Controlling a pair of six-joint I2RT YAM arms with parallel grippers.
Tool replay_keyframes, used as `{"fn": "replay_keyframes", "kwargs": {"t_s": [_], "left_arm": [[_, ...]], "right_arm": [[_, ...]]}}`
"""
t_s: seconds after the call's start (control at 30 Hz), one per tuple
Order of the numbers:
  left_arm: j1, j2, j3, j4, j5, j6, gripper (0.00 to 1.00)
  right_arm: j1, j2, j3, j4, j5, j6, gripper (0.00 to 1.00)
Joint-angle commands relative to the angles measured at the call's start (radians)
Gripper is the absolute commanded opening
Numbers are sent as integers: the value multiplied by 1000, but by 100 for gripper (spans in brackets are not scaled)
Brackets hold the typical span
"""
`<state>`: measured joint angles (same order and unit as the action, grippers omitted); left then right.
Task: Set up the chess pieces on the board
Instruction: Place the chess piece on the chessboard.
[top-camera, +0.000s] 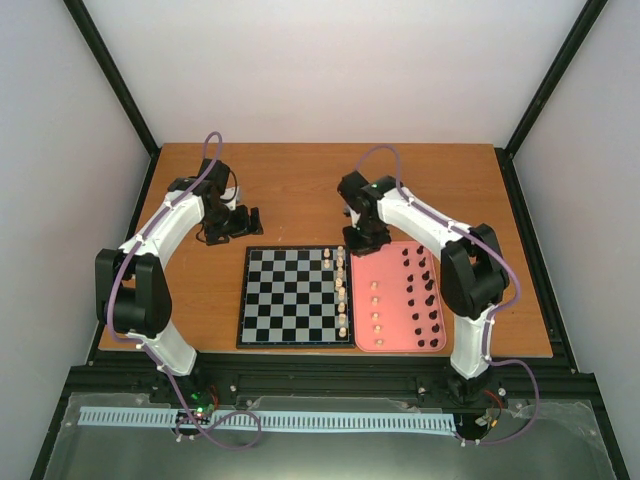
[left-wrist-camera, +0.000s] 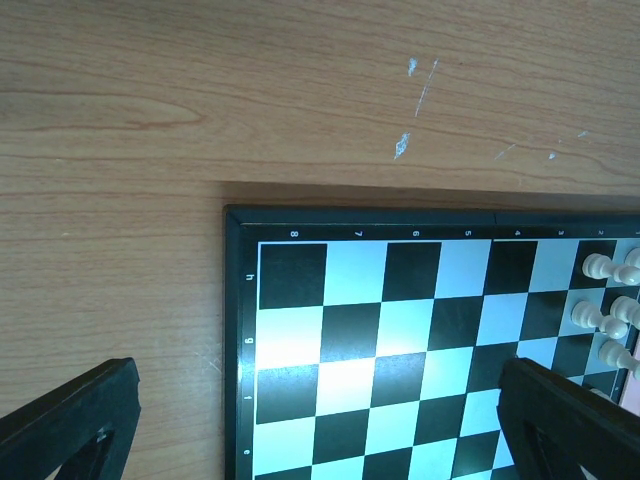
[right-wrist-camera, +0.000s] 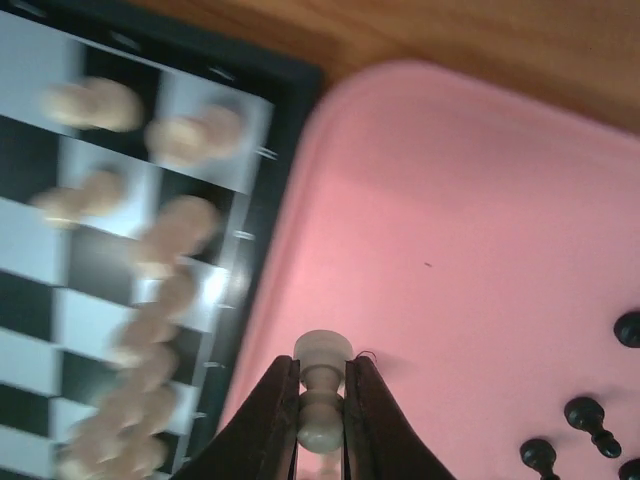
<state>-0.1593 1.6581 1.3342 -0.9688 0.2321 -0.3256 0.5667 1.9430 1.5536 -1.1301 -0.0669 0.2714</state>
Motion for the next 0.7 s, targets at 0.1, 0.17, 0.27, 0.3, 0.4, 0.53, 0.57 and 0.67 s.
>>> {"fn": "replay_keyframes", "kwargs": {"t_s": [0.1, 0.17, 0.27, 0.3, 0.4, 0.53, 0.57, 0.67], "left_arm": [[-5, -28, 28, -9, 1, -5, 100], [-4, -32, 22, -5, 4, -6, 100], [-5, -39, 16, -2, 7, -7, 100], [-5, -42, 17, -2, 8, -6, 100], [-4, -51, 13, 0, 3, -6, 100], [-5, -64, 7, 2, 0, -6, 100], [-5, -66, 6, 1, 0, -6, 100], [-4, -72, 4, 0, -2, -7, 100]], "right_arm": [[156, -22, 205, -136, 6, 61, 9], [193, 5, 248, -155, 4, 63, 9], [239, 52, 307, -181, 6, 62, 9], [249, 68, 323, -187, 7, 62, 9], [263, 102, 333, -187, 0, 60, 10], [263, 131, 313, -158, 4, 54, 10], [263, 139, 307, -154, 4, 52, 10], [263, 158, 295, -127, 2, 48, 10]]}}
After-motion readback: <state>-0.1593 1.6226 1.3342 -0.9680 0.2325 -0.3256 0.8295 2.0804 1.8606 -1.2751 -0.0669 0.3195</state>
